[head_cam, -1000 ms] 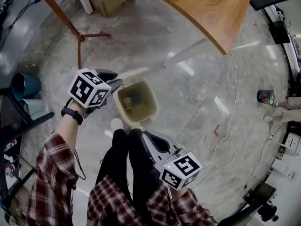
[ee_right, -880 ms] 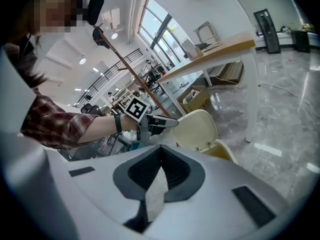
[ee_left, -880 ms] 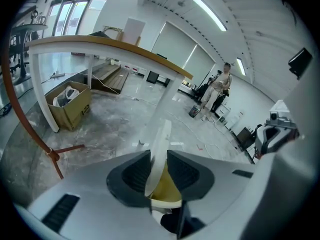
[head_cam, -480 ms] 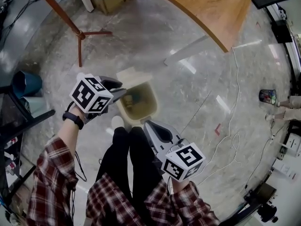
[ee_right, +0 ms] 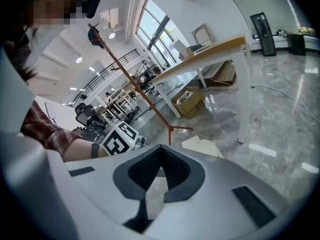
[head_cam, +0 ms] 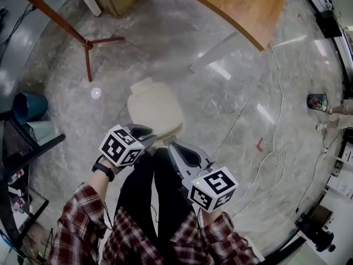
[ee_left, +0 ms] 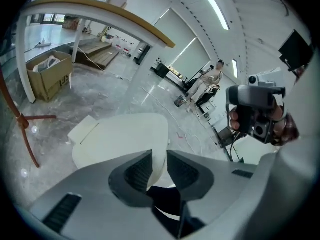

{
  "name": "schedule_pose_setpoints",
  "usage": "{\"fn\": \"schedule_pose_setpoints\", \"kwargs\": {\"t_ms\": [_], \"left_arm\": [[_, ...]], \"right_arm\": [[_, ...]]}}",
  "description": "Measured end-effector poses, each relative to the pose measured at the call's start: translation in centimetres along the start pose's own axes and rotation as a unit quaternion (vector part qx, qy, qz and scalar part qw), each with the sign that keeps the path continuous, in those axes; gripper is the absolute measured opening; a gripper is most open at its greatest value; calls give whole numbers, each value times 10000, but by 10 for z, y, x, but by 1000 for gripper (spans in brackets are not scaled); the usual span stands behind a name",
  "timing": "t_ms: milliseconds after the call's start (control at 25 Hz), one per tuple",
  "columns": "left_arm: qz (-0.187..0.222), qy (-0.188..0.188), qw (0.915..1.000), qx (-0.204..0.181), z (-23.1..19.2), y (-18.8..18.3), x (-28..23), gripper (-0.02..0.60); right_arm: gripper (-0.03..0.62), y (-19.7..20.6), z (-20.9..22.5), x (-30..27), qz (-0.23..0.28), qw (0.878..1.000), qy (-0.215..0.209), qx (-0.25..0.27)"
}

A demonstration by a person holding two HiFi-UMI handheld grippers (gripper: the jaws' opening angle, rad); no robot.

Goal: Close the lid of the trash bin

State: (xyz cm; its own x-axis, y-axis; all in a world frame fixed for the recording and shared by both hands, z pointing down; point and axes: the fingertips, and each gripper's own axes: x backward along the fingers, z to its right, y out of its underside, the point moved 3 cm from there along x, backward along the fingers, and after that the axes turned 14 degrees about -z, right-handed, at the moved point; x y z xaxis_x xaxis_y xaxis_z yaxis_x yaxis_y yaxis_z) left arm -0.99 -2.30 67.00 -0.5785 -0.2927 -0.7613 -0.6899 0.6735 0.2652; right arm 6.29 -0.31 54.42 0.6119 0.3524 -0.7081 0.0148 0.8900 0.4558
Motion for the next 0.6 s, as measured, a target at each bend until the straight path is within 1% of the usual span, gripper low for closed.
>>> {"fn": "schedule_pose_setpoints", "kwargs": {"t_ms": [160,360,440,520,600], "left_arm": [[-77,-20,10000,10,6,15,-34,94],[-82,22,9998,165,3,30,-71,94],[-49,21,9999,125,2,33,-86,94],[-34,-11,9999,99,0,36,-99,94],[-40,-61,9998,168,-2,39,-109,94]], "right_arm": [[12,29,29,-15,-297,9993,235,-27],[12,62,63,-32,-552,9977,235,-329],[12,75,73,-35,-650,9968,210,-426],[12,86,80,-37,-741,9960,180,-467],[12,95,84,-41,-831,9953,158,-464]]}}
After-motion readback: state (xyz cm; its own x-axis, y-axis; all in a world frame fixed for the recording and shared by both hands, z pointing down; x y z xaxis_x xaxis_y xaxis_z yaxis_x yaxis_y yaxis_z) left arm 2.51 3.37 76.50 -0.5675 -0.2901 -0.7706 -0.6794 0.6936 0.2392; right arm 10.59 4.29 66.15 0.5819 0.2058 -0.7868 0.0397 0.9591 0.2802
